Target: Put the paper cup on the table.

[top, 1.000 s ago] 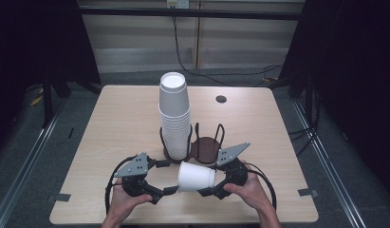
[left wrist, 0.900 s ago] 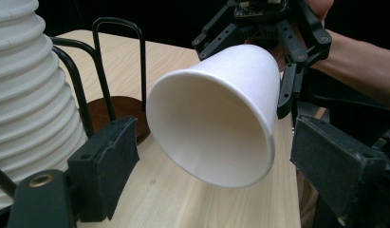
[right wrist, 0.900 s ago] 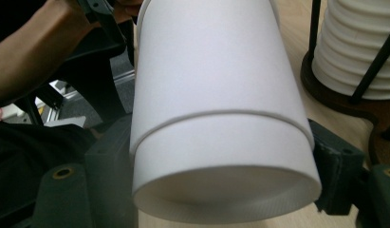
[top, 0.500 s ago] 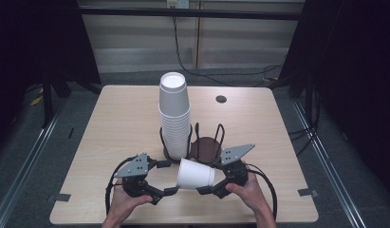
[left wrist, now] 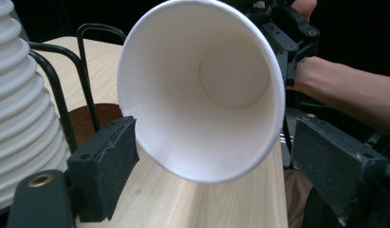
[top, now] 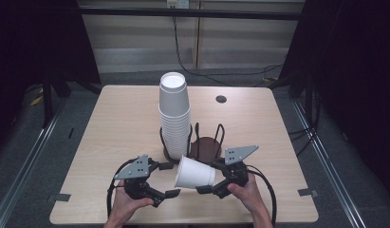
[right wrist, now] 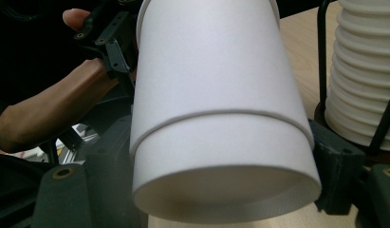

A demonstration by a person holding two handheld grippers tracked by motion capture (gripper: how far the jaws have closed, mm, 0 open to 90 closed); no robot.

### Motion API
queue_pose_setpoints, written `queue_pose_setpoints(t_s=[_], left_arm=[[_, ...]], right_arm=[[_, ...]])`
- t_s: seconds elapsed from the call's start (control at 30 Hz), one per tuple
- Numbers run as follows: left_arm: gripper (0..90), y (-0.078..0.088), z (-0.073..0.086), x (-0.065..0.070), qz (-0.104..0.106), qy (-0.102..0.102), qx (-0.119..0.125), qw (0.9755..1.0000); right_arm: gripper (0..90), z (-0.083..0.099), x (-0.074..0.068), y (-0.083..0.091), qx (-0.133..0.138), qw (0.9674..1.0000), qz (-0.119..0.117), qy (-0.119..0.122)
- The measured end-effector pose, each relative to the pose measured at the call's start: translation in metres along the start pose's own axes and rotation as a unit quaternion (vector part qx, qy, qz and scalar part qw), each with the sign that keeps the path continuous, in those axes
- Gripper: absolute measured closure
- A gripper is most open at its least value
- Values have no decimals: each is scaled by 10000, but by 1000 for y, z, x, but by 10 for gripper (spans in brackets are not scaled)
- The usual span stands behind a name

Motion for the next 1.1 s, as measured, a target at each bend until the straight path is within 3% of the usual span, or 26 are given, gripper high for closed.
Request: queue_pose_setpoints(t_s=[0.07,0.23,0.37,0.6,0.9,1.1], left_arm=[[156,-2,-2,0,71,45,88,9999],[155,-6,-6,-5,-30,57,97,9999],[138,-9,-6,-7,38,67,53,10000],[45,-16,-5,-10,48,101,-8,9999],[29,-22,-1,-8,95,132,-62,9998],[30,-22,-2,-9,114,135,-20,9998]], right_arm=[[226,0,-1,0,-38,10000,6,27],[227,-1,-2,-1,-43,10000,-39,69],[227,-2,-2,-2,-91,9999,-32,96],[227,-4,-2,-7,-182,9997,-64,175],[226,-3,-4,-11,-357,9990,-31,249],[226,-4,-3,-12,-312,9992,-91,213]])
Point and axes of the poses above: each handheld gripper's, and its own axes: y roughly backward along the jaws, z roughly out of its underside, x roughly to its right, the point moved 7 cm from there along -y, roughly forward along the jaws, and after that the axes turned 7 degrees about x, right-handed, at the moved point
